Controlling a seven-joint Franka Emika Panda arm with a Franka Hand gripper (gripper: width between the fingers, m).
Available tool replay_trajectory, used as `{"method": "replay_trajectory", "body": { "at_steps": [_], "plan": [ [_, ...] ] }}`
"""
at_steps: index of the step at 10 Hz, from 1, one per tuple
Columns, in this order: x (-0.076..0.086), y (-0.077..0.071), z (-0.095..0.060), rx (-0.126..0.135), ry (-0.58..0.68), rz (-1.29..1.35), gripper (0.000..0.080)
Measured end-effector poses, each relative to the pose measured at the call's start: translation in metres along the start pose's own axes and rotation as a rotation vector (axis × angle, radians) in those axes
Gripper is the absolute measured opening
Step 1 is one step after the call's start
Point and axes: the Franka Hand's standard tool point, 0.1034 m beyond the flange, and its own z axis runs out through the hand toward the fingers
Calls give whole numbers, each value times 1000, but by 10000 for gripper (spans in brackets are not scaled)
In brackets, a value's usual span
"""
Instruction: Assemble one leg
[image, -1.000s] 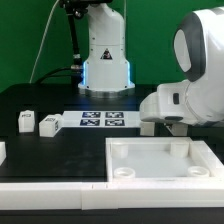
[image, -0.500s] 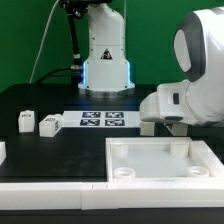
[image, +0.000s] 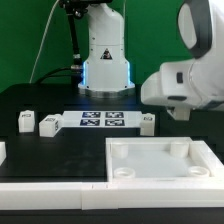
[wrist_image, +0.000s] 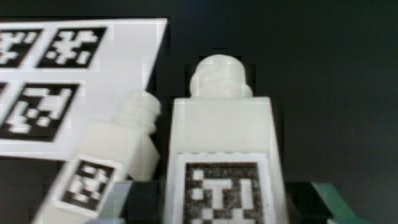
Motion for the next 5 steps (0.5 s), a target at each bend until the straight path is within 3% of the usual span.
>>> {"method": "replay_trajectory", "body": {
  "at_steps": [1,3,4,5],
  "plan": [
    [-2,2,-6,4,14,4,291],
    [0,1,-2,3,10,1,291],
    [12,-3,-9,20,118,-2,291],
    [13,-6,-14,40,248,-5,291]
  ]
}}
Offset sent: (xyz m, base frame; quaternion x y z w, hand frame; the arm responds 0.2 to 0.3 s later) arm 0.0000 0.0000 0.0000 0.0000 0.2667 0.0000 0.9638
